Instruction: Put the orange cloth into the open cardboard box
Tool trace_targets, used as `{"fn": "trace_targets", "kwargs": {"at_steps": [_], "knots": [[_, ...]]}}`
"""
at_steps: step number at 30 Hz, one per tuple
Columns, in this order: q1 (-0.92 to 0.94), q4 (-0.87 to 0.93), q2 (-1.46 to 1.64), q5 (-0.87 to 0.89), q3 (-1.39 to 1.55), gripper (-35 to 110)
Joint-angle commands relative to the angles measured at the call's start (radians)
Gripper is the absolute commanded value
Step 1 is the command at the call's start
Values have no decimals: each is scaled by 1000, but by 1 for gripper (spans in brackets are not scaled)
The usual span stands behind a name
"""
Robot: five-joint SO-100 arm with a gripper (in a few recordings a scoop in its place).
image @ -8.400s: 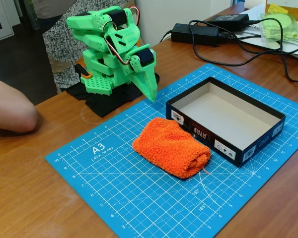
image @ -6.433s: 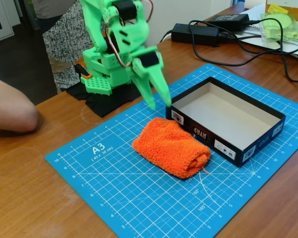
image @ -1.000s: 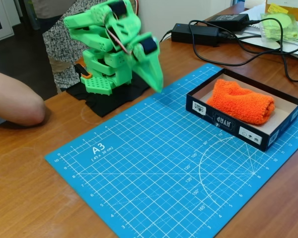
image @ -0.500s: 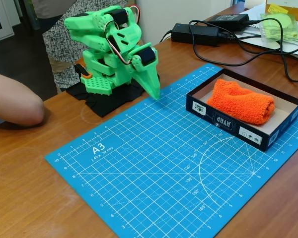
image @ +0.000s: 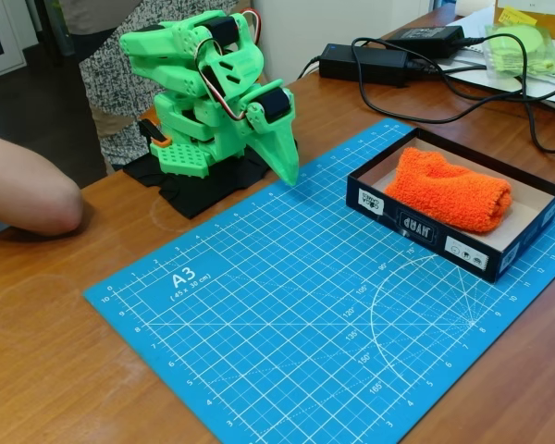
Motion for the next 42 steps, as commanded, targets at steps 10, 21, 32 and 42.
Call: {"fn": "trace_targets", "kwargs": {"at_steps": [10, 21, 32, 42], "knots": [[6, 21, 12, 12, -6, 0], [18, 20, 12, 23, -6, 0], [23, 20, 12, 25, -6, 0], [21, 20, 12, 21, -6, 0]]}}
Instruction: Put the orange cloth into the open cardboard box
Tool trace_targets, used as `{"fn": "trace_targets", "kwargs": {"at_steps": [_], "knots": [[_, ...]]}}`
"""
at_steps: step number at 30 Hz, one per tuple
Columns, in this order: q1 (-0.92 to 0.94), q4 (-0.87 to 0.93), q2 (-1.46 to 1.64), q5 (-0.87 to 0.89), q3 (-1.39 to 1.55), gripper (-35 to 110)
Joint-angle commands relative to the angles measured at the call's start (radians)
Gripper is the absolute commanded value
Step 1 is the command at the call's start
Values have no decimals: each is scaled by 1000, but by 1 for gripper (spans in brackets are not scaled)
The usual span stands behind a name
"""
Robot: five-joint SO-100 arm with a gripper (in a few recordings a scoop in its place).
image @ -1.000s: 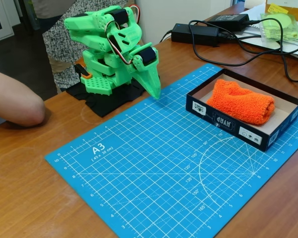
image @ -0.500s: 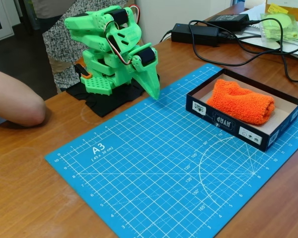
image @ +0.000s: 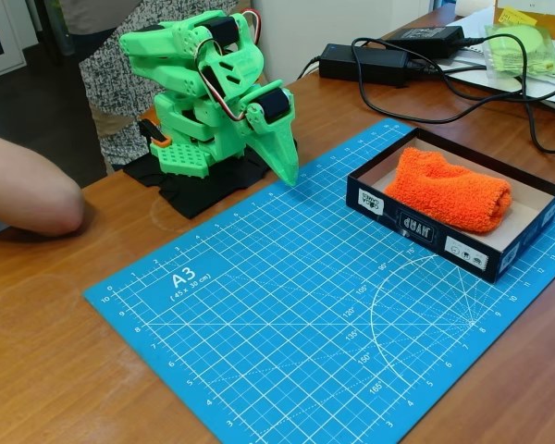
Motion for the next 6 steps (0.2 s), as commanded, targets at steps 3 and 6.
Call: {"fn": "trace_targets", "kwargs": {"at_steps": [3, 6], "knots": [[21, 20, 12, 11, -6, 0], [31, 20, 12, 15, -6, 0]]}}
